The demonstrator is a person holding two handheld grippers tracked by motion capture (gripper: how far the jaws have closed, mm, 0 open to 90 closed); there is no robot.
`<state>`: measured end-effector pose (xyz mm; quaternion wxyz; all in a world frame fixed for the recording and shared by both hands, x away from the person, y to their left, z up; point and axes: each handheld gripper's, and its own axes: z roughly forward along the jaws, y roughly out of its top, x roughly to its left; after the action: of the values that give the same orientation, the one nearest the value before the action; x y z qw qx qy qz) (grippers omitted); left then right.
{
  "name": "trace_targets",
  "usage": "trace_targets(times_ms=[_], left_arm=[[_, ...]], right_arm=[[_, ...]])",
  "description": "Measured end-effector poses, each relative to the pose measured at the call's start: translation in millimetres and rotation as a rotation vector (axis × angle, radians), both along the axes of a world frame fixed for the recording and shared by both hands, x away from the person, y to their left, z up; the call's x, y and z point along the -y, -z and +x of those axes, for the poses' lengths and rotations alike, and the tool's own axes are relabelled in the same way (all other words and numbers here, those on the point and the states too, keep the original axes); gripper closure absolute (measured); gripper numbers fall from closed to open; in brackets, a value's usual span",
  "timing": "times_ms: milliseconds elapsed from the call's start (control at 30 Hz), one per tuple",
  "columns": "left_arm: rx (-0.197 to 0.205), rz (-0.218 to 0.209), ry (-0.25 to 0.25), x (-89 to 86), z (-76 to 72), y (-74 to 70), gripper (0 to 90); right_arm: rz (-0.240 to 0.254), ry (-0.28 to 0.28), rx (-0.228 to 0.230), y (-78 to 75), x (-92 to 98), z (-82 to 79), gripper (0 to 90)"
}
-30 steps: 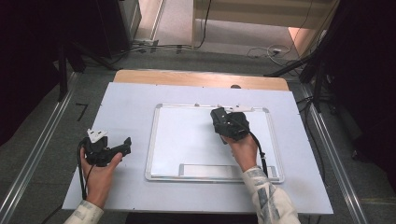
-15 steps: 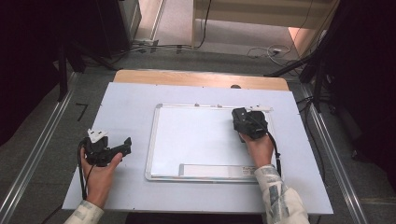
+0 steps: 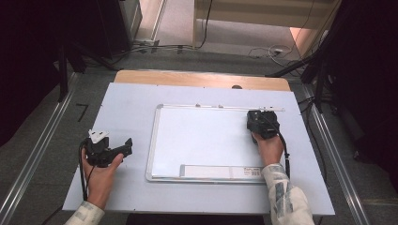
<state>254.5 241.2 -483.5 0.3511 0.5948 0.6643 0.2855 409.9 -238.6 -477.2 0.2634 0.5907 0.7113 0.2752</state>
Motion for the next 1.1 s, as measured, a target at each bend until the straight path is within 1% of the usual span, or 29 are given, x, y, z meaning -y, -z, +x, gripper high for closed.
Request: trace_targets(times_ms=[33,67,100,133,267,433,733,867,933,1033,1100], left_arm=[[0.0,0.0,0.0,0.0,0.0,0.0,6.4],[0.0,0.0,-0.001,-0.1,0.0,0.0,6.4],[0.0,0.0,0.0,-0.2,0.0,-0.1,6.4],[0.0,0.001,-0.001,-0.2,0.0,0.0,6.4],[-0.001,0.0,-0.002,-0.1,-0.1,0.3,6.4],[0.001,-0.002,-0.002,-0.7,-0.2,0.3,6.4],[0.0,-0.002,-0.002,-0.7,-0.5,0.2,6.4],[0.001,-0.002,-0.001,-0.6,-0.5,0.1,6.4],[0.001,-0.003,-0.002,-0.6,-0.5,0.0,6.4],[0.0,-0.001,-0.002,-0.5,-0.2,0.0,6.4],[0.001,0.0,0.0,-0.6,-0.2,-0.1,6.5]], right_arm=[[-0.004,0.01,-0.01,2.4,1.6,1.7,38.3],[0.012,0.016,-0.014,4.0,3.8,2.7,38.3],[0.011,0.024,-0.008,3.8,4.5,3.4,38.3],[-0.001,0.026,-0.007,3.7,4.4,4.2,38.3],[0.014,0.057,-0.01,3.9,8.4,9.3,38.4],[0.007,0.068,-0.009,3.7,11.5,14.1,38.3],[0.005,0.068,-0.008,3.8,15.3,18.4,38.3],[0.017,0.059,-0.009,3.9,16.7,18.2,37.5],[0.019,0.052,-0.008,3.9,17.2,17.8,34.1],[0.044,0.033,-0.011,2.8,17.4,16.7,27.7],[0.039,0.025,0.005,0.7,17.4,14.9,25.5]])
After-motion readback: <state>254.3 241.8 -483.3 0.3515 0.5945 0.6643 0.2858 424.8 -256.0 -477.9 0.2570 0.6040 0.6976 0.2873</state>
